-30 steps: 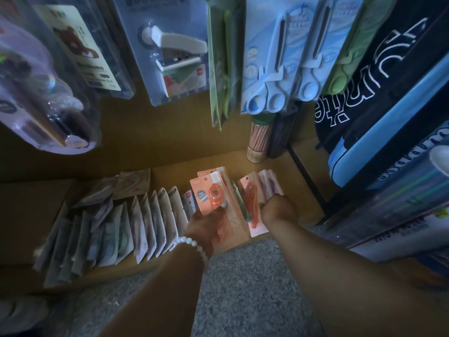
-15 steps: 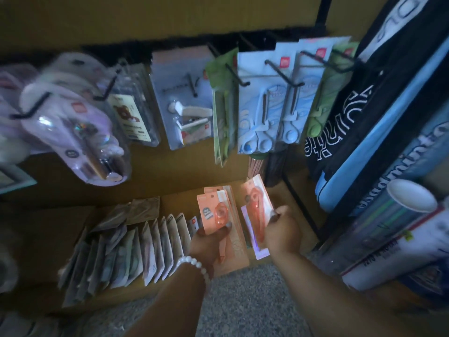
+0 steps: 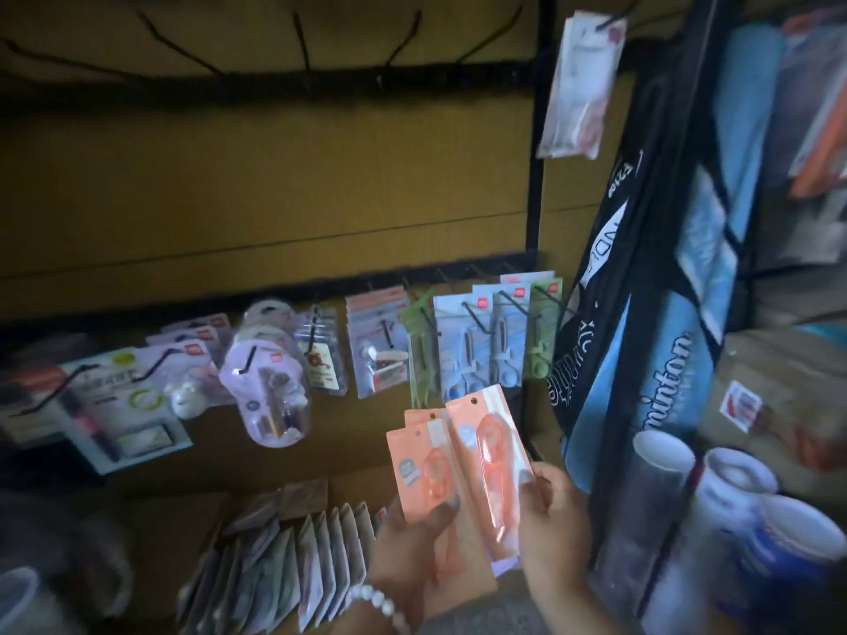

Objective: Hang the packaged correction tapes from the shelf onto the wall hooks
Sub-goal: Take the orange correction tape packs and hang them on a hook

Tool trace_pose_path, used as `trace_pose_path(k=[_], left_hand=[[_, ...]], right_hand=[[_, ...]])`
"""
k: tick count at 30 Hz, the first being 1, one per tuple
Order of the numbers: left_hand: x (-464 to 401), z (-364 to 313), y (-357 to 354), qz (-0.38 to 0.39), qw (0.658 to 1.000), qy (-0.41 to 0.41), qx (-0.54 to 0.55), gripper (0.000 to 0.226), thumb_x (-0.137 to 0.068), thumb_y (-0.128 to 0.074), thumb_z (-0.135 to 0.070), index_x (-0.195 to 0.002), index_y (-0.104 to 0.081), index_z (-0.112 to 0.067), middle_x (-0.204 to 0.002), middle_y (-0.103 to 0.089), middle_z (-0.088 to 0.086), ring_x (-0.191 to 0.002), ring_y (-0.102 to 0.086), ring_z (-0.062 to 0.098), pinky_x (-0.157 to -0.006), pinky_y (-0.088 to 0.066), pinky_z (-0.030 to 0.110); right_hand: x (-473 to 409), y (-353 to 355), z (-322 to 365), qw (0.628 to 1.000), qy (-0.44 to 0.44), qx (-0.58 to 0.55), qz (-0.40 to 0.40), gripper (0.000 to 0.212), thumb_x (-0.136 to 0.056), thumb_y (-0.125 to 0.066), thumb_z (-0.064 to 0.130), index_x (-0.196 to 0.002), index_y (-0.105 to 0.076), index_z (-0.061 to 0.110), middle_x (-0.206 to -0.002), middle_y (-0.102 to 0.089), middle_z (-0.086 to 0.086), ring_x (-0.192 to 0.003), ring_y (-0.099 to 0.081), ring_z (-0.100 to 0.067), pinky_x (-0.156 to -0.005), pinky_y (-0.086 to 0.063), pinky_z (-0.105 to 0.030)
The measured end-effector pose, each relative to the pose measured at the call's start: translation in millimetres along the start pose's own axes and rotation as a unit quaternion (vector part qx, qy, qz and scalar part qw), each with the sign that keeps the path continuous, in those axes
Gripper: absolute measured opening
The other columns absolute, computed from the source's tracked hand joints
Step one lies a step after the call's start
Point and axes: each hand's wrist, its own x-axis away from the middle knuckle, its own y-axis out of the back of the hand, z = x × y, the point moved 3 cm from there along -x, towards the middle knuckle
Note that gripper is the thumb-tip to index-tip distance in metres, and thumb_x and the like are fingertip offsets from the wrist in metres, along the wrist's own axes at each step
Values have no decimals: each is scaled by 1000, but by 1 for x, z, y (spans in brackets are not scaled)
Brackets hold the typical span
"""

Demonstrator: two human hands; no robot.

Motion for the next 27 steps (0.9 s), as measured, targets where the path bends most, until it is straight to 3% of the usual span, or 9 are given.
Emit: trace_pose_path(k=[2,5,8,10,12,16,19,22,27], left_hand=[[13,-13,-6,18,999,-32,7,25,-82,-74,-6,-105,-68,-10,-88,-79,12,-80,-75,33,-76,-60,49],[27,-40,-17,37,997,-74,2,30,-81,-75,-5,-110,-69,-10,-94,-78,13,-83,-76,32,-77,-60,49],[34,-75,-31,54,992,-117,-12,34,-81,-76,-8,-114,-67,-12,-100,-78,13,-92,-74,35,-86,-57,57],[40,-102,-42,69,988,-136,-15,32,-82,-76,-11,-113,-66,-13,-101,-77,13,-94,-74,36,-87,-56,60],[44,-129,-52,73,985,-157,-26,31,-82,-77,-15,-111,-66,-14,-100,-78,12,-93,-74,35,-87,-56,60],[53,-181,-68,81,972,-213,-53,49,-68,-87,-32,-110,-68,-16,-103,-77,9,-96,-73,34,-88,-55,61],[59,-214,-78,79,964,-247,-55,29,-81,-80,-25,-107,-69,-18,-100,-78,6,-93,-75,29,-86,-58,55],[67,-241,-87,97,956,-272,-50,25,-85,-75,-21,-109,-68,-16,-100,-78,6,-93,-74,29,-86,-58,53],[70,-260,-89,120,952,-280,-32,23,-86,-74,-21,-108,-67,-21,-102,-77,5,-97,-73,29,-88,-56,56]], right_hand=[[3,7,12,1000,10,-13,1,14,-92,-55,25,-95,-66,16,-69,-62,7,-67,-57,-18,-58,-37,-26],[0,18,38,997,48,-52,-25,26,-85,-49,37,-92,-66,19,-75,-65,3,-75,-62,-23,-61,-39,-28],[-13,29,72,993,75,-80,-49,10,-90,-58,20,-96,-66,17,-79,-66,-1,-79,-62,-27,-68,-42,-31],[-23,36,98,990,93,-95,-50,11,-90,-59,17,-99,-65,17,-81,-65,0,-80,-60,-25,-70,-42,-30],[-32,43,124,985,119,-115,-46,9,-90,-58,18,-98,-63,20,-78,-63,5,-78,-59,-22,-69,-41,-30],[-50,52,176,977,180,-112,-27,7,-93,-53,19,-90,-58,18,-72,-57,3,-69,-54,-19,-58,-38,-29],[-65,56,211,975,205,-91,-10,11,-95,-49,22,-87,-56,18,-67,-54,3,-63,-50,-17,-55,-37,-26],[-78,62,241,971,219,-92,0,12,-95,-47,25,-88,-55,20,-67,-54,5,-61,-50,-15,-58,-39,-31],[-101,75,284,967,227,-112,-18,14,-96,-46,22,-86,-53,17,-67,-52,4,-58,-46,-10,-51,-35,-27]])
